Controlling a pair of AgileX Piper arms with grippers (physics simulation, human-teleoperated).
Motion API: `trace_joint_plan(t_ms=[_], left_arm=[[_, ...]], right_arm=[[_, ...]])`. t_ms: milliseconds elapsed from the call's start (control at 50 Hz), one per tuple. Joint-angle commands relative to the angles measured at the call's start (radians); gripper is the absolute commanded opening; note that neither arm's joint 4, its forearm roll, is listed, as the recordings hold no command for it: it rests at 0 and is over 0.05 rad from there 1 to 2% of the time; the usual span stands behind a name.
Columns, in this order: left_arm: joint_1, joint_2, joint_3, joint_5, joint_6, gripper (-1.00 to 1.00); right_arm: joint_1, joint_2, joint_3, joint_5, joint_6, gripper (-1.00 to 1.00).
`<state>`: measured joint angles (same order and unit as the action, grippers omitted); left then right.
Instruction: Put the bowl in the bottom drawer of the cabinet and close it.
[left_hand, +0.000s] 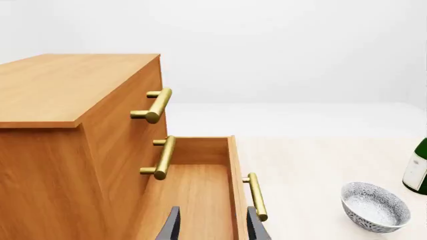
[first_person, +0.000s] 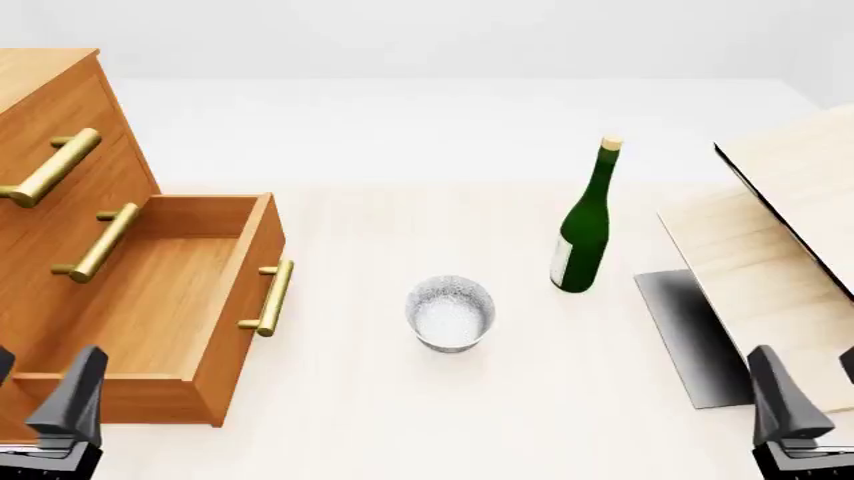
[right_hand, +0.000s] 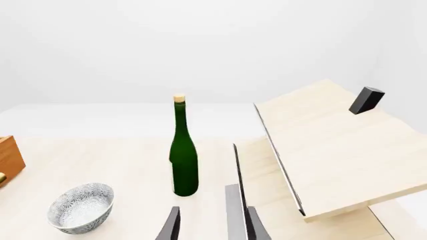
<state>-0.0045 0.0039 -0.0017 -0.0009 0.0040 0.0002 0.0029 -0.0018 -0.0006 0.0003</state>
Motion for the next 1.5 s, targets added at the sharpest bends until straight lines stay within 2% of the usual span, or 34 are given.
trace_joint_plan(t_ms=[20, 1000, 1180, 1500], left_arm=[[-0.014, 0.008, -0.003, -0.002, 0.012, 1.00], [-0.034, -0.002, -0.006, 0.003, 0.068, 1.00], [-0.087, 0.002, -0.045, 0.045, 0.080, 1.00], [-0.112, 0.024, -0.108, 0.106, 0.093, 1.00]], right_arm=[[0.000, 0.006, -0.004, -0.001, 0.001, 1.00], [0.001, 0.004, -0.003, 0.001, 0.001, 1.00], [0.001, 0.003, -0.003, 0.001, 0.001, 1.00], [0.001, 0.003, -0.003, 0.001, 0.001, 1.00]])
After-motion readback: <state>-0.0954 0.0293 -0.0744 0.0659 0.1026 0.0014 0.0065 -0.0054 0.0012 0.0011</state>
